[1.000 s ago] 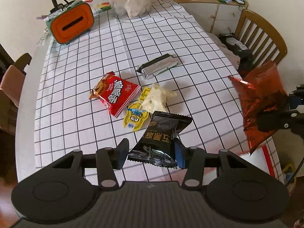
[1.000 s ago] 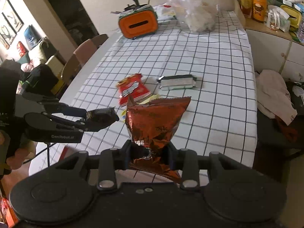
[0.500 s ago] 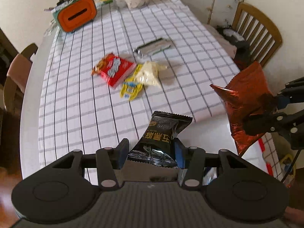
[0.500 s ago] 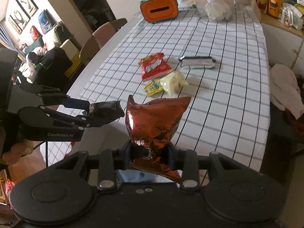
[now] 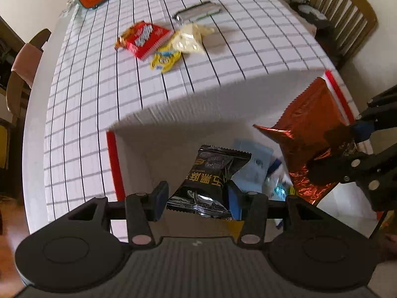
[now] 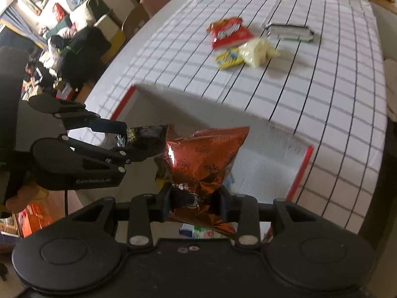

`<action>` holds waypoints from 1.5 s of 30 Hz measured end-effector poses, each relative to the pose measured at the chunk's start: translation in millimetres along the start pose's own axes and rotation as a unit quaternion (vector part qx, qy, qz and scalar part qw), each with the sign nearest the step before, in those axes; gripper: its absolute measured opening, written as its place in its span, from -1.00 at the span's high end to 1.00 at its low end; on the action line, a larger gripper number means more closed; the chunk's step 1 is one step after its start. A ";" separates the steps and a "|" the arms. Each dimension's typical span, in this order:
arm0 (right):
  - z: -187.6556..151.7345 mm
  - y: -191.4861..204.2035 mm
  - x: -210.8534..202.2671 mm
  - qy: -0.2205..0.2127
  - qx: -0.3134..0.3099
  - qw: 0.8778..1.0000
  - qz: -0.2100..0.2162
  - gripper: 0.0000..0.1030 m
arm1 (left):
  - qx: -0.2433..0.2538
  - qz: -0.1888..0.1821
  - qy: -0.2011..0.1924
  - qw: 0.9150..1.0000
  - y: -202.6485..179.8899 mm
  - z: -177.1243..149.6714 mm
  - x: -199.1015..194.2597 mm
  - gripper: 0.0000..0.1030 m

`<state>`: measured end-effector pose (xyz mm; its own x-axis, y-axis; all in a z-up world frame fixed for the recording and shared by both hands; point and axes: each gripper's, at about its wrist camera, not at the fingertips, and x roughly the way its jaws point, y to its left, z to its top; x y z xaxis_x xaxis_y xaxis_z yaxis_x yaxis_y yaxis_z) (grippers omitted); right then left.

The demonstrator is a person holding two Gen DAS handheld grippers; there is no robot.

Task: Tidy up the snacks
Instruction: 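Lower both packets into the white box and open both tools, then withdraw both tools from the box to the remaining snacks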

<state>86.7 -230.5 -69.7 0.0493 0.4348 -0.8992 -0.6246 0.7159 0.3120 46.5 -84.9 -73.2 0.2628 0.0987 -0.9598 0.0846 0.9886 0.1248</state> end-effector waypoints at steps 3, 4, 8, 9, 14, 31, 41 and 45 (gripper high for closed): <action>-5.8 3.7 11.4 0.014 -0.004 1.000 0.002 0.31 | 0.002 0.002 0.008 1.000 -3.6 -6.7 4.3 0.05; -7.8 4.7 14.6 0.017 -0.003 1.000 0.003 0.31 | 0.002 0.003 0.009 1.000 -3.8 -7.6 5.3 0.05; -14.8 6.9 26.5 0.026 0.003 1.000 0.006 0.31 | -0.004 0.010 0.015 1.000 -5.8 -10.0 9.5 0.05; -16.0 8.7 29.0 0.029 0.003 1.000 0.004 0.31 | -0.004 0.006 0.019 1.000 -6.3 -9.6 10.6 0.05; -23.3 14.1 40.0 0.048 -0.001 0.999 -0.002 0.31 | 0.007 0.002 0.050 0.999 -11.0 -9.5 20.0 0.03; -25.7 12.2 38.5 0.042 0.014 0.999 -0.005 0.25 | -0.006 -0.025 0.076 0.997 -6.1 -14.8 34.6 0.00; -18.7 12.3 10.6 0.007 0.015 1.000 0.005 0.21 | -0.012 -0.034 0.033 0.999 1.7 -17.2 2.7 -0.17; -14.3 13.0 0.7 -0.005 0.015 1.000 0.011 0.21 | -0.016 -0.033 0.013 0.999 5.1 -12.1 -11.1 -0.19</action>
<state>67.5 -228.8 -70.7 0.0438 0.4564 -0.8887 -0.6014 0.7223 0.3413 32.4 -79.6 -64.9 0.2326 0.0361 -0.9719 0.0696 0.9961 0.0536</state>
